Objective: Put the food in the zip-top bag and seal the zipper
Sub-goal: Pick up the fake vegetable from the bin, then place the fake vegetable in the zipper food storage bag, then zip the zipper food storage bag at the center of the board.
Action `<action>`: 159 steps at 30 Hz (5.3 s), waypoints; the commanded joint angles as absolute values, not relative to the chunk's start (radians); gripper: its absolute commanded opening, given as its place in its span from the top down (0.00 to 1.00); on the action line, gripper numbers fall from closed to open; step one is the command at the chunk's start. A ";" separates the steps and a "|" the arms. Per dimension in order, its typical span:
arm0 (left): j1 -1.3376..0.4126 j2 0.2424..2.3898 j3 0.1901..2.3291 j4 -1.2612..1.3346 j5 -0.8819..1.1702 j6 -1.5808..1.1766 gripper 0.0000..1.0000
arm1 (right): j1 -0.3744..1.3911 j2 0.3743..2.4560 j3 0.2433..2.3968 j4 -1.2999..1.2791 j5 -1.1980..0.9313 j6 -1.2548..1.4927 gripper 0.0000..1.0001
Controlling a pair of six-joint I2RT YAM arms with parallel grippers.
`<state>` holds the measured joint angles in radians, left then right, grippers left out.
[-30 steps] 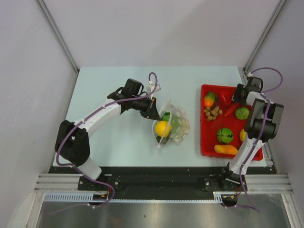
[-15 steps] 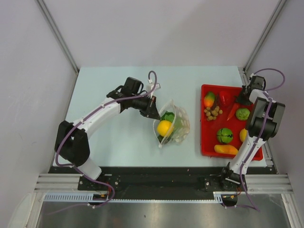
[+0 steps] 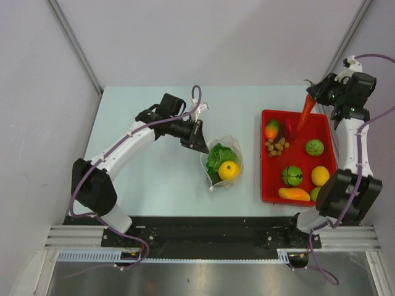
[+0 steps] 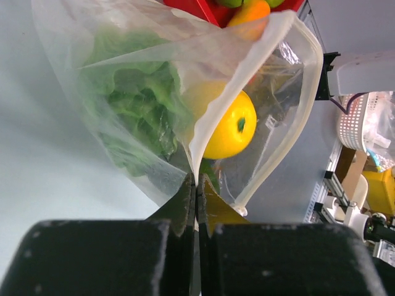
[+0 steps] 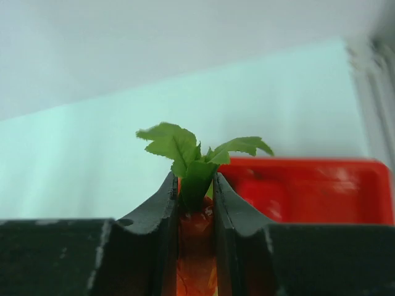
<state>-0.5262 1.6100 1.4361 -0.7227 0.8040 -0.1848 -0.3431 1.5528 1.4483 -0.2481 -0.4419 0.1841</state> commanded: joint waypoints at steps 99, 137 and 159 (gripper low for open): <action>-0.558 1.733 1.773 -0.949 0.848 -0.049 1.00 | 0.514 0.960 1.051 -0.387 -0.520 0.290 1.00; -0.931 1.427 1.329 -0.973 0.568 1.212 0.34 | 0.336 1.296 1.051 -0.084 -0.913 0.041 1.00; -0.931 1.284 1.158 -0.385 0.598 0.372 1.00 | 0.322 1.131 1.111 -0.121 -0.839 -0.007 0.10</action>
